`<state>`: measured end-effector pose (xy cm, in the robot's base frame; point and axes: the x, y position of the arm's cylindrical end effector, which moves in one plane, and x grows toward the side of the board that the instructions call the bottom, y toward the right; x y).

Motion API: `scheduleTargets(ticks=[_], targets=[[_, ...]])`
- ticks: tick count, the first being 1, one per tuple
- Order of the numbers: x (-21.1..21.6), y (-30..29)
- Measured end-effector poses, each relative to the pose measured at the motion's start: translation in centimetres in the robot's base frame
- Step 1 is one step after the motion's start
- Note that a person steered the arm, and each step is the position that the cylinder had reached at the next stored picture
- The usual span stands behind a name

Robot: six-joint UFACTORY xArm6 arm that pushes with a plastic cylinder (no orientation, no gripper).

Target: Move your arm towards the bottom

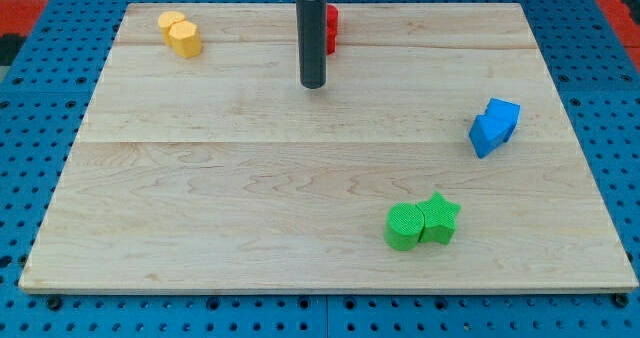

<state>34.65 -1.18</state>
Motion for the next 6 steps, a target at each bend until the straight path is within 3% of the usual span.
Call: scheduleTargets(ticks=[3, 4, 6], targets=[[1.1, -1.0], [4.2, -3.3], [15.0, -3.5]])
